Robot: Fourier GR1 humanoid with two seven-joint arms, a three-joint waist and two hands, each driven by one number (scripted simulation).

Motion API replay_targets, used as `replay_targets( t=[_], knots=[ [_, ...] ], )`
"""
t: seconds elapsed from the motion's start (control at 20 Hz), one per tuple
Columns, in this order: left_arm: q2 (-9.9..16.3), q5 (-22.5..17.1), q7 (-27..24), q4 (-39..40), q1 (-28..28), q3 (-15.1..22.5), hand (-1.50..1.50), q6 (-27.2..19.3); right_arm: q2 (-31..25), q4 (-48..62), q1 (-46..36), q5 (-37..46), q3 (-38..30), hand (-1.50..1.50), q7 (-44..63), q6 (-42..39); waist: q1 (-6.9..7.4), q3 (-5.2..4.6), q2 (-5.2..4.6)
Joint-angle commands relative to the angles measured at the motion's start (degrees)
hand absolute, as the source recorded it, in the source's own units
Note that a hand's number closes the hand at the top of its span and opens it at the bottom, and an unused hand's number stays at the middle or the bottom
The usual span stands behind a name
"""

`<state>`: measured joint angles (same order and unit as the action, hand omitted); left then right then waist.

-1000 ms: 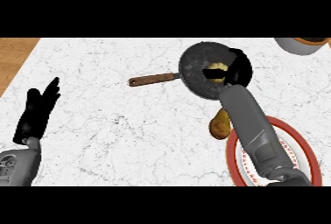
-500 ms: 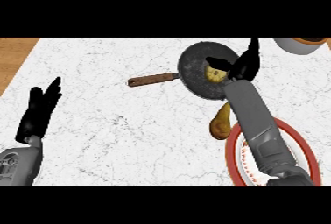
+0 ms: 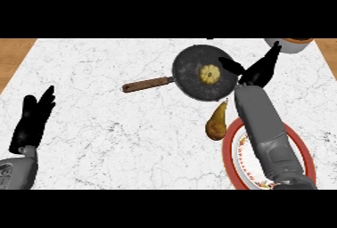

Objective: Pick the squash from the plate and place it in the pan

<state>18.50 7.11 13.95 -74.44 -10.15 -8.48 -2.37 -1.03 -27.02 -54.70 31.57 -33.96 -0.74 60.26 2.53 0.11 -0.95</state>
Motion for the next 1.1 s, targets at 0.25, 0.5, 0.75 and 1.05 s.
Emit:
replay_targets(
  t=[0.25,0.5,0.75,1.05],
  knots=[
    [2.24,-0.28,2.08,-0.29,2.13,-3.08,0.00,0.03,1.01,-16.61,15.59,-9.13,9.53,-1.50,-2.20,-1.66,-3.70,-0.15,1.78],
    [0.15,0.87,-0.44,-1.85,6.43,-2.02,0.00,-1.43,1.03,-30.43,29.45,-10.65,18.20,-1.50,1.68,-5.78,-4.97,-0.23,2.26],
    [3.46,-1.82,-0.73,0.45,4.32,-5.56,0.00,1.22,-0.70,-49.96,40.15,-6.49,21.40,-1.50,11.65,-14.21,-5.78,-0.36,2.05],
    [2.18,-1.05,-2.07,0.18,5.04,-4.60,0.00,0.88,-0.57,-74.07,63.97,-7.43,26.29,-1.50,12.87,-20.97,-5.23,-0.26,1.62]
  ],
)
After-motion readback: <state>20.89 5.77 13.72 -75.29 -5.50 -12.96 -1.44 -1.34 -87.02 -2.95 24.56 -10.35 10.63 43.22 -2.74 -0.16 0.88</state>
